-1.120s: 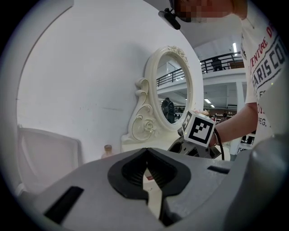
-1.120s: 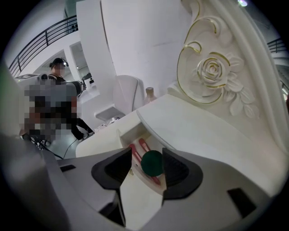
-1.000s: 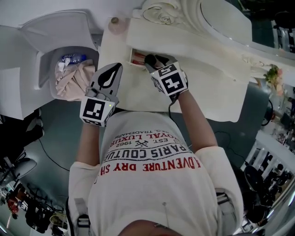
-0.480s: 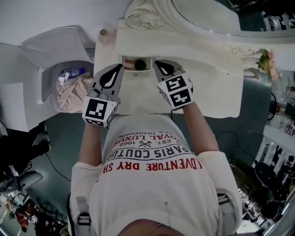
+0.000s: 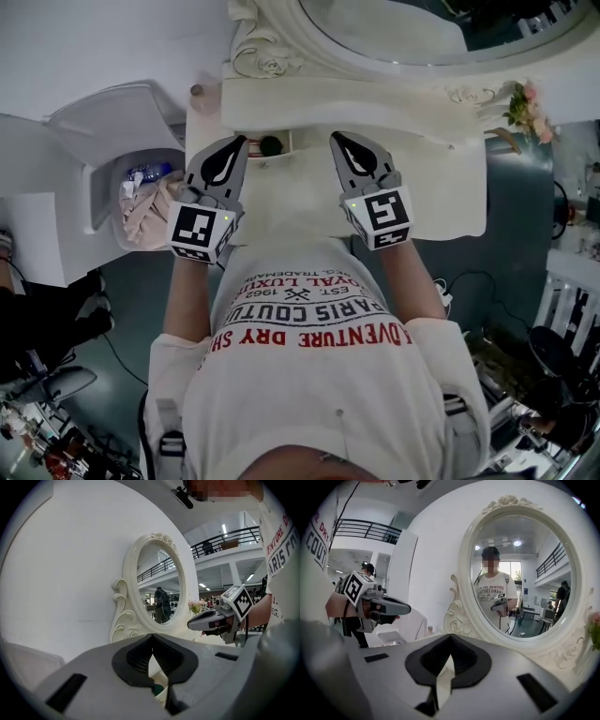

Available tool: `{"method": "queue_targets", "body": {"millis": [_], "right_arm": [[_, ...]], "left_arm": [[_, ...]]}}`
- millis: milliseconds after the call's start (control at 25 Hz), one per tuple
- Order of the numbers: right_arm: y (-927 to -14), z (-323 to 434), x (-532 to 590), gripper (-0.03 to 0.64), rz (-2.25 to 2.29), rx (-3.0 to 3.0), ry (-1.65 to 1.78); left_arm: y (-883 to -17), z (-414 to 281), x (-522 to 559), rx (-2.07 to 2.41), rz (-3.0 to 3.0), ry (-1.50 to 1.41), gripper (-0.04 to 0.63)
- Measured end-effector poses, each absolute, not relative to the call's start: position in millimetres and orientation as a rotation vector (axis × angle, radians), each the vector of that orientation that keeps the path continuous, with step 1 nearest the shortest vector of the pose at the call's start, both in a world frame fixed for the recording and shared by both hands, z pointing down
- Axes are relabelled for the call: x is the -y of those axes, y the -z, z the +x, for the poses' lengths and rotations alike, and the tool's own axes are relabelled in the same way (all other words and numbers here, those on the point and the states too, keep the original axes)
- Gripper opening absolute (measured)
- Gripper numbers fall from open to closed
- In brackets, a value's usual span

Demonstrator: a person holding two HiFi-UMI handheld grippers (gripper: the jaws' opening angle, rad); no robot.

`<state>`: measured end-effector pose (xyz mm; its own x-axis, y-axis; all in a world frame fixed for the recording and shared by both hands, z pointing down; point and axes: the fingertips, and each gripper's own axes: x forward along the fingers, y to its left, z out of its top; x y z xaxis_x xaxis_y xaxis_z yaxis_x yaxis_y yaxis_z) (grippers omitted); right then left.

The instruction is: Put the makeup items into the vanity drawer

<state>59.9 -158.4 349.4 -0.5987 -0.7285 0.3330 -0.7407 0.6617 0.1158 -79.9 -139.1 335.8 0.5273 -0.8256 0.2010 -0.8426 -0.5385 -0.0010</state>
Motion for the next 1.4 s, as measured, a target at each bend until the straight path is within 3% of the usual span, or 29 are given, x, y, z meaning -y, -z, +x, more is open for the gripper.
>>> {"method": "queue_targets", "body": {"millis": [1400], "right_arm": [[-316.3, 76.0, 153.7, -0.003, 1.268, 2.686, 0.012]], "left_arm": [[-321.0, -63.6, 131.5, 1.495, 2.603, -0.202, 0.008]]}}
